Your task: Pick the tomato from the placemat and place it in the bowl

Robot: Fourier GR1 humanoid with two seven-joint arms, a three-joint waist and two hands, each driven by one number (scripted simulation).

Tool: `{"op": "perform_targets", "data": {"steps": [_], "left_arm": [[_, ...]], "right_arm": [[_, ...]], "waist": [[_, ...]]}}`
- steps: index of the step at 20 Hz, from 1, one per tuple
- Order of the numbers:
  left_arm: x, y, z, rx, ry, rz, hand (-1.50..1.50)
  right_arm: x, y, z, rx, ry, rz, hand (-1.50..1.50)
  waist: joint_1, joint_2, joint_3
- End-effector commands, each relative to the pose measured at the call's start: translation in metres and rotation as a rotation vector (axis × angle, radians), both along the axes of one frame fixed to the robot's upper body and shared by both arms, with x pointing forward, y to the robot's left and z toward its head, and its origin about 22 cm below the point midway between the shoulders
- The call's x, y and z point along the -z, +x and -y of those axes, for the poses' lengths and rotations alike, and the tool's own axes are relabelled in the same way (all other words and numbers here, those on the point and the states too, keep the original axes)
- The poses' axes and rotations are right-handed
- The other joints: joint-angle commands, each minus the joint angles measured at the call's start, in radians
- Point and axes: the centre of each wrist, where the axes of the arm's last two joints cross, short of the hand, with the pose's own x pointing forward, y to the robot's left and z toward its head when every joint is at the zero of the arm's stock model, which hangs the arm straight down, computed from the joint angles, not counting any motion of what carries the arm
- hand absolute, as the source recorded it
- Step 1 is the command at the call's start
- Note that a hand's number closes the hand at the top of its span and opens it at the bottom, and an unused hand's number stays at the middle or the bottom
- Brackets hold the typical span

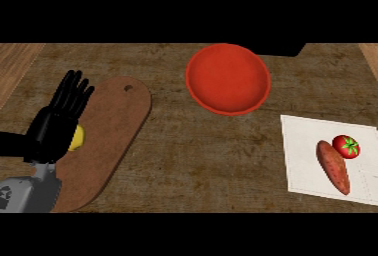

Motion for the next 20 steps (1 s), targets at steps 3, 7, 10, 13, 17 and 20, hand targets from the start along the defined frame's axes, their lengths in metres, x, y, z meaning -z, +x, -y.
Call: {"op": "perform_targets", "data": {"steps": [3, 7, 10, 13, 17, 20], "left_arm": [[0.006, 0.000, -0.004, -0.011, -0.005, -0.006, 0.00], [-0.004, -0.015, -0.009, -0.045, -0.005, -0.009, 0.00], [0.002, -0.004, -0.021, -0.067, 0.004, -0.008, 0.00], [0.015, -0.012, -0.016, -0.082, -0.012, -0.015, 0.00], [0.007, -0.016, -0.025, -0.079, -0.013, -0.013, 0.00], [0.007, -0.018, -0.031, -0.088, -0.001, -0.005, 0.00]], "right_arm": [[-0.028, 0.050, -0.043, -0.134, 0.008, -0.245, -1.50], [-0.035, 0.068, -0.066, -0.132, -0.027, -0.276, -1.50], [-0.021, 0.066, -0.062, -0.120, 0.019, -0.266, -1.50], [-0.003, 0.063, -0.071, -0.125, 0.034, -0.292, -1.50], [-0.002, 0.063, -0.075, -0.104, 0.033, -0.265, -1.50], [0.022, 0.046, -0.075, -0.107, 0.022, -0.276, -1.50]], "waist": [[-0.017, -0.005, 0.003], [-0.052, -0.017, 0.003], [-0.065, -0.016, 0.003], [-0.073, -0.019, 0.003], [-0.074, -0.020, 0.003], [-0.080, -0.021, 0.003]]}}
